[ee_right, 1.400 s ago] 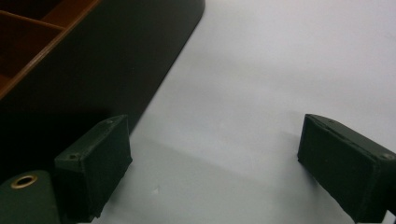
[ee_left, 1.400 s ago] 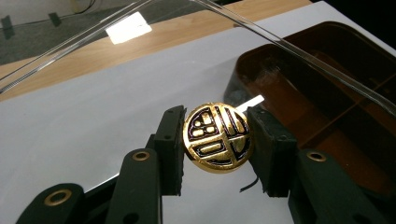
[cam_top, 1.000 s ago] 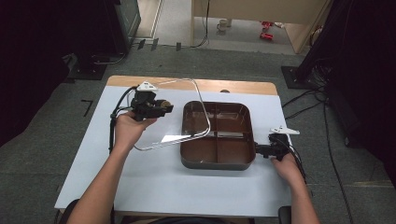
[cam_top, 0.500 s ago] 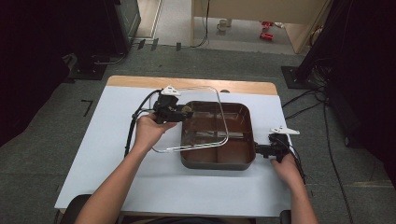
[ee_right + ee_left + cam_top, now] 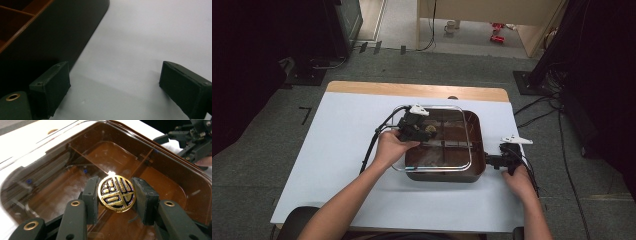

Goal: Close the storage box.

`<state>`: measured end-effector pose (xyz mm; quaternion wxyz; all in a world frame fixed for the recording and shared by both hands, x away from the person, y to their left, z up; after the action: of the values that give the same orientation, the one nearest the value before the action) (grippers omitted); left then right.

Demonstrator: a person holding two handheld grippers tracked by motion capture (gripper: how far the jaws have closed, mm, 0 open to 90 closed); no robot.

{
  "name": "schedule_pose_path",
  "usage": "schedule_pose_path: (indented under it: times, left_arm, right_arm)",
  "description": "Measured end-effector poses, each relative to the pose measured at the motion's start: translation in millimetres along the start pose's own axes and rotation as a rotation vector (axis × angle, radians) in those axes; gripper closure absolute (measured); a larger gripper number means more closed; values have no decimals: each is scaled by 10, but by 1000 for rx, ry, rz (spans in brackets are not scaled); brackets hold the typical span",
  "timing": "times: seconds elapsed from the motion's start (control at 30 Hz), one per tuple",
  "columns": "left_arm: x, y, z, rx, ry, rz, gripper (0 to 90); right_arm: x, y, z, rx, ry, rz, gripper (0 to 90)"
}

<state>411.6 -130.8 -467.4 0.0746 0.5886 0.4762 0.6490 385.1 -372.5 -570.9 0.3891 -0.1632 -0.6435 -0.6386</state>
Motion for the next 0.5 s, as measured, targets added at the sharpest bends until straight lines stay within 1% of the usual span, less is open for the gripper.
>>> schedule_pose_path:
  times: [0.03, 0.07, 0.1, 0.13, 0.17, 0.27, 0.4, 0.5]
  left_arm:
    - [-20, 0, -15, -4, -1, 5, 596]
    - [-74, 7, -48, -13, -4, 8, 596]
    - [-74, 7, -48, -13, -4, 8, 596]
    - [-135, 25, -78, -10, -12, 8, 596]
    - [-135, 25, -78, -10, -12, 8, 596]
    - [-233, 60, -127, -9, -26, 15, 596]
    - [-326, 112, -152, -14, -24, 20, 595]
    - [-377, 119, -160, -15, -23, 29, 596]
  right_arm:
    - [1, -1, 1, -1, 0, 1, 92]
    - [1, -1, 0, -1, 0, 1, 92]
    - [1, 0, 1, -1, 0, 1, 92]
    - [1, 0, 1, -1, 0, 1, 92]
    - [1, 0, 0, -1, 0, 1, 92]
    - [1, -1, -1, 1, 0, 1, 92]
    - [1, -1, 1, -1, 0, 2, 92]
    - [1, -1, 1, -2, 0, 2, 92]
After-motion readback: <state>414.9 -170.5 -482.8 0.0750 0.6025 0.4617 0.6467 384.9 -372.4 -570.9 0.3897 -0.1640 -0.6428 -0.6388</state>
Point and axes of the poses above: each handheld gripper's, and its own axes: x roughly backward along the jaws, y roughly out of its top, z roughly to its left, the point moved 10 cm from there along -x, roughly forward along the jaws, and after that the axes turned 3 degrees about z, right-handed, at the moved point
